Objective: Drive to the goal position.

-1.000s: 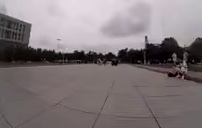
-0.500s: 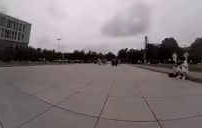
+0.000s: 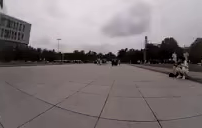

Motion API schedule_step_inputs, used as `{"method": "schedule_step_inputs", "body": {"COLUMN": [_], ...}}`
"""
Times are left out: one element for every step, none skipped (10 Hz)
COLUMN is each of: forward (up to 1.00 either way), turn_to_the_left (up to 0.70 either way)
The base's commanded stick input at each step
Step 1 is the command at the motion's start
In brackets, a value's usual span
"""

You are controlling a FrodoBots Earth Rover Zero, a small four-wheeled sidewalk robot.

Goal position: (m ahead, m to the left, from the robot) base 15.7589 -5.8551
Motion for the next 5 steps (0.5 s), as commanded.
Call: {"method": "schedule_step_inputs", "body": {"forward": [0.5,0.6,0.6,0.6,0.6], "turn_to_the_left": [0.01,0.01,0.01,0.01,0.01]}}
